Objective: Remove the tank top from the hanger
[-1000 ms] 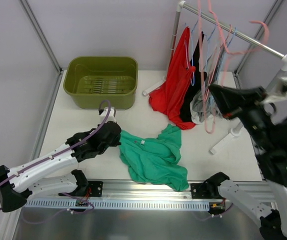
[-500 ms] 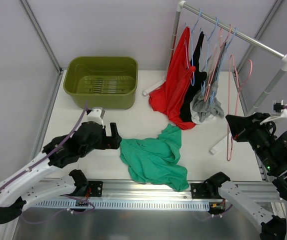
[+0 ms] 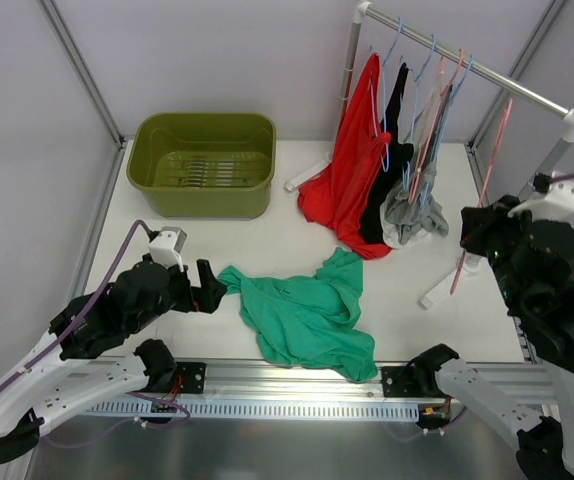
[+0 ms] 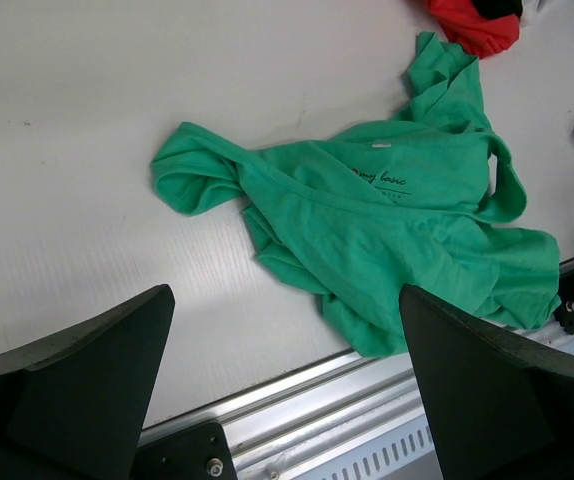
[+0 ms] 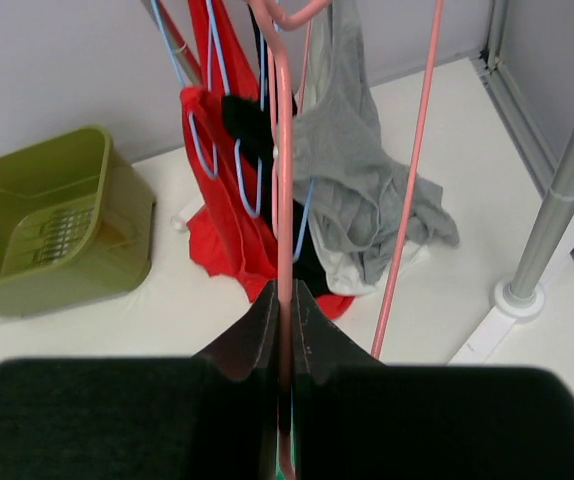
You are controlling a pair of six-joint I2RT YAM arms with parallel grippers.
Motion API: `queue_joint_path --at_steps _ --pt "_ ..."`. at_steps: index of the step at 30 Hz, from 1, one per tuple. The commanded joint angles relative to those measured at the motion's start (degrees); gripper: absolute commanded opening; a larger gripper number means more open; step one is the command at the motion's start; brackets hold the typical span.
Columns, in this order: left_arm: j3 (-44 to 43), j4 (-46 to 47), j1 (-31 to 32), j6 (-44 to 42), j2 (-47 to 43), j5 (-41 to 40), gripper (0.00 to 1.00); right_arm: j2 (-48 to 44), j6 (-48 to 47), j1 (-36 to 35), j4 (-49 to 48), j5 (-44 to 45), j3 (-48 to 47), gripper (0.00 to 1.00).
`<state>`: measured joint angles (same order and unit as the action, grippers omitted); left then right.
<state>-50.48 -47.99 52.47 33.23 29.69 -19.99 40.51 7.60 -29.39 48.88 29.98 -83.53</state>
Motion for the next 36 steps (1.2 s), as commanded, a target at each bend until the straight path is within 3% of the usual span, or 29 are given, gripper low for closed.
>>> queue_joint_path --at_steps 1,8,13,18,25,36 --pt "0.7 -0.5 1.0 -0.7 -0.3 0.1 0.99 7.5 -0.5 3.7 -6.1 -0.5 -6.9 0.0" --pt "1.1 -0.6 2.3 0.4 -1.0 -0.8 0.99 17.5 5.9 26.5 -8.9 -25.0 -13.4 0.0" --pt "1.1 -0.6 2.6 0.2 -1.3 -0.7 0.99 22.5 8.5 36.7 -11.4 -33.6 -13.9 0.0" --pt "0.8 -0.5 2.7 0.0 -0.5 -0.4 0.98 23.0 9.0 39.8 -14.3 -35.8 -9.6 0.0" --pt "0.4 -0.4 2.7 -0.4 1.0 0.5 0.99 18.5 8.8 41.2 -20.1 -36.3 4.1 0.0" --pt "-0.7 -0.4 2.7 -1.3 5.0 1.4 0.99 15.7 7.5 41.7 -21.4 -40.0 6.4 0.0"
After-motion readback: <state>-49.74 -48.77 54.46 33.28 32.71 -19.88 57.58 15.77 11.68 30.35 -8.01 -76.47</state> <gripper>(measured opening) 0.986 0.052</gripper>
